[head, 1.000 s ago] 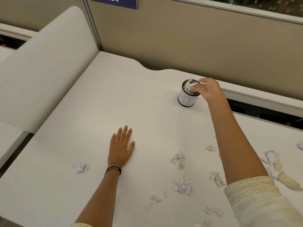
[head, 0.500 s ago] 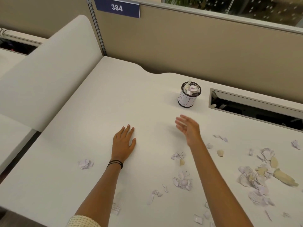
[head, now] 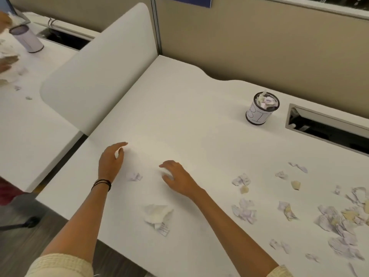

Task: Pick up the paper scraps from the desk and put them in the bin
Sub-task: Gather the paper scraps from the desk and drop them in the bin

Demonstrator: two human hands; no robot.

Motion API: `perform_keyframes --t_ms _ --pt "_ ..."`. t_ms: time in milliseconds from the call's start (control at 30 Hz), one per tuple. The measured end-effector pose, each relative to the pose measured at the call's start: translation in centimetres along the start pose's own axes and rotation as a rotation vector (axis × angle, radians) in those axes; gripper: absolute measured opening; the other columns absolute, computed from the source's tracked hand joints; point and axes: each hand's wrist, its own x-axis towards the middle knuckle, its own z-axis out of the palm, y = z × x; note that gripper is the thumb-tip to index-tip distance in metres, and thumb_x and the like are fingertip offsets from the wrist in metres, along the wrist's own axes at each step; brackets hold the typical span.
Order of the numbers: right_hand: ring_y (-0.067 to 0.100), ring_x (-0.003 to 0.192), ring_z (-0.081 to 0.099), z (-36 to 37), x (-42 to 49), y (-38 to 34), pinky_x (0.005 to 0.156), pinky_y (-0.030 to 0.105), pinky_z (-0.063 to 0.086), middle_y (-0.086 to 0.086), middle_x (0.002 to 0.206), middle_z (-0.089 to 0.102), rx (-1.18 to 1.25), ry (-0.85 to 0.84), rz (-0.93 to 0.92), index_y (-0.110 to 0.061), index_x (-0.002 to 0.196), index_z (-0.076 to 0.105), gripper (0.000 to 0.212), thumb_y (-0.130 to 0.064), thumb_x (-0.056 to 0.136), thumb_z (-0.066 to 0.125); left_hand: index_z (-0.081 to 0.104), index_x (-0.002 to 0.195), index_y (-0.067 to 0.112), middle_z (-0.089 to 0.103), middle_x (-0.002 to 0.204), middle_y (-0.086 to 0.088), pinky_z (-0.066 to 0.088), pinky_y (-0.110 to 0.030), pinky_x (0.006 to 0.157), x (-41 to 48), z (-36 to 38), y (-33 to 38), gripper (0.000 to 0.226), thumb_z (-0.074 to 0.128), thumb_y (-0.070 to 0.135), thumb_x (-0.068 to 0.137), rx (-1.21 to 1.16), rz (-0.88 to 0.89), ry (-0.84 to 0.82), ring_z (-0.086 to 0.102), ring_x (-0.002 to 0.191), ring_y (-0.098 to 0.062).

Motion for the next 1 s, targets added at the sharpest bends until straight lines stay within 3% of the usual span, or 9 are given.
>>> perform_keyframes --t_ms 100,200,300,400,600,700,800,867,1000 --pt "0.027 0.135 0.032 2.9 1.8 -2.6 0.11 0.039 0.03 0.011 0.147 0.035 -0.142 -0.162 -0.174 -0.01 0.135 0.042 0.043 -0.016 0.093 0.047 0.059 0.125 0.011 0.054 0.134 -0.007 0.028 -0.027 0.106 -2.4 -0.1 -3.6 0.033 0.044 0.005 0.096 0.057 -0.072 0.029 0.044 0.126 -0.025" --pt "0.029 0.141 0.023 5.7 3.5 -4.3 0.115 0.042 0.023 0.012 0.152 0.028 -0.287 -0.273 -0.317 -0.009 0.139 0.036 0.046 -0.017 0.095 0.046 0.048 0.137 0.011 0.037 0.148 -0.009 0.018 -0.037 0.113 -4.0 0.9 -6.0 0.04 0.041 0.008 0.098 0.212 -0.036 -0.031 0.03 0.138 -0.027" --pt "0.025 0.145 0.009 7.5 4.1 -4.1 0.115 0.045 0.011 0.007 0.156 0.016 -0.512 -0.358 -0.314 -0.014 0.144 0.027 0.049 -0.03 0.098 0.038 0.042 0.141 0.015 0.032 0.151 -0.007 0.015 -0.039 0.114 -3.8 1.4 -6.5 0.042 0.04 0.013 0.099 0.284 -0.022 -0.047 0.026 0.14 -0.024" --pt "0.021 0.145 0.004 7.8 3.2 -3.1 0.116 0.046 0.009 0.003 0.157 0.012 -0.604 -0.41 -0.291 -0.013 0.144 0.025 0.051 -0.036 0.099 0.032 0.04 0.142 0.015 0.032 0.151 -0.007 0.011 -0.038 0.114 -3.3 1.5 -6.3 0.042 0.039 0.016 0.1 0.291 -0.025 -0.027 0.025 0.14 -0.024" --pt "0.019 0.144 0.011 4.3 -0.2 -1.8 0.116 0.038 0.016 0.003 0.155 0.023 -0.431 -0.501 -0.22 -0.013 0.139 0.037 0.048 -0.039 0.099 0.032 0.043 0.14 0.013 0.034 0.15 -0.01 0.015 -0.042 0.113 -3.1 1.8 -6.6 0.041 0.041 0.014 0.099 0.281 -0.011 -0.005 0.028 0.139 -0.027" --pt "0.018 0.144 0.012 3.0 -2.1 -1.3 0.117 0.039 0.014 0.003 0.154 0.023 -0.302 -0.53 -0.158 -0.02 0.14 0.037 0.052 -0.045 0.094 0.043 0.042 0.14 0.01 0.034 0.149 -0.013 0.016 -0.046 0.112 -3.0 1.8 -6.5 0.041 0.041 0.011 0.099 0.293 0.003 -0.011 0.028 0.139 -0.03" --pt "0.02 0.144 0.011 2.9 -3.9 -0.7 0.114 0.041 0.01 0.005 0.154 0.022 -0.343 -0.519 -0.203 -0.022 0.137 0.04 0.057 -0.044 0.087 0.057 0.04 0.141 0.008 0.032 0.15 -0.015 0.015 -0.048 0.112 -3.3 2.0 -6.2 0.042 0.039 0.01 0.099 0.312 0.003 -0.022 0.027 0.139 -0.032" --pt "0.021 0.144 0.009 3.2 -4.7 0.1 0.114 0.042 0.007 0.005 0.154 0.022 -0.4 -0.486 -0.249 -0.019 0.133 0.045 0.053 -0.039 0.086 0.06 0.04 0.141 0.009 0.03 0.151 -0.014 0.012 -0.047 0.114 -3.8 2.3 -5.5 0.042 0.039 0.011 0.1 0.283 -0.026 -0.023 0.024 0.14 -0.031" --pt "0.024 0.143 0.017 3.6 -5.9 1.7 0.112 0.043 0.011 0.009 0.149 0.034 -0.405 -0.35 -0.332 -0.007 0.114 0.059 0.025 -0.013 0.09 0.055 0.038 0.143 0.011 0.028 0.152 -0.013 0.01 -0.048 0.114 -5.0 3.6 -3.5 0.043 0.039 0.017 0.1 0.278 0.012 -0.065 0.021 0.141 -0.031"
